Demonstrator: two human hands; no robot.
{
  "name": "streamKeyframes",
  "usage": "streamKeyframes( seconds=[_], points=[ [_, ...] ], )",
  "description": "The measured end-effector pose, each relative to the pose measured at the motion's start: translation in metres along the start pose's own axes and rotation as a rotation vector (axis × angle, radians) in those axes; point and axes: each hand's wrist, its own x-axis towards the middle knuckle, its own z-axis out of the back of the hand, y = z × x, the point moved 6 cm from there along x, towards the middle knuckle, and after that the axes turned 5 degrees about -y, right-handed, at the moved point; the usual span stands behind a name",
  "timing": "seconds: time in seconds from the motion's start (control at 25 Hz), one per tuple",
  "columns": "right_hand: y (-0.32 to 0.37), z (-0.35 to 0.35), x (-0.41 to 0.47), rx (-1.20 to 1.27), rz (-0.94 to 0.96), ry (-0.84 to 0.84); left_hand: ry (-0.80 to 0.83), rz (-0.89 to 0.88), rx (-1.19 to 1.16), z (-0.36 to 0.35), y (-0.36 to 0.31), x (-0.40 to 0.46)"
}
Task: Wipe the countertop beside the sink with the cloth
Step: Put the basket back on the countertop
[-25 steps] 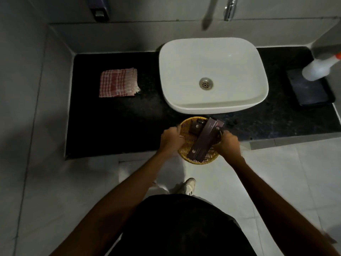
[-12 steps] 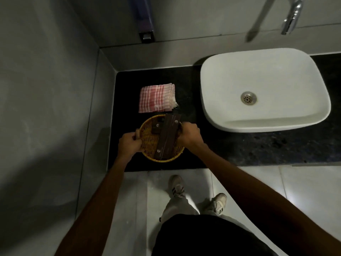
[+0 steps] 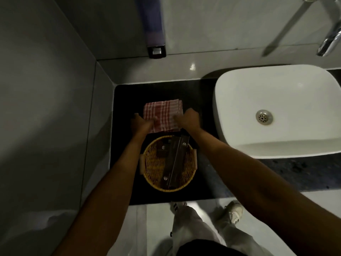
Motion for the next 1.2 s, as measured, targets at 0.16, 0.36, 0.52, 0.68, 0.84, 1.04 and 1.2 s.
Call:
streamKeyframes(
  seconds=[0.16,0.36,0.52,0.68,0.84,1.04,1.2],
  points=[
    [0.018,-0.018,0.011,-0.008,0.0,0.109,0.055,0.031,-0.128,-0.023,-0.007,0.001],
    [0.013,0.084,-0.013,0.33,0.019,0.102,0.149,0.126,-0.561,-0.037,-0.049,-0.069],
    [-0.04,0.243,-0.039,0.526,0.16,0.142,0.283,-0.051,-0.632,-0.118,-0.126,-0.179],
    [-0.168,0.427,-0.034,0.542,0.15,0.059,0.416,-0.126,-0.63,-0.286,-0.196,-0.301],
    [-0.329,0.585,0.005,0.328,-0.051,-0.065,0.505,-0.108,-0.525,-0.481,-0.256,-0.402],
    [-0.469,0.717,0.047,0.149,-0.226,-0.22,0.696,0.027,-0.285,-0.668,-0.289,-0.475],
    [-0.503,0.754,0.078,0.038,-0.246,-0.222,0.761,0.024,-0.125,-0.725,-0.299,-0.483]
  ],
)
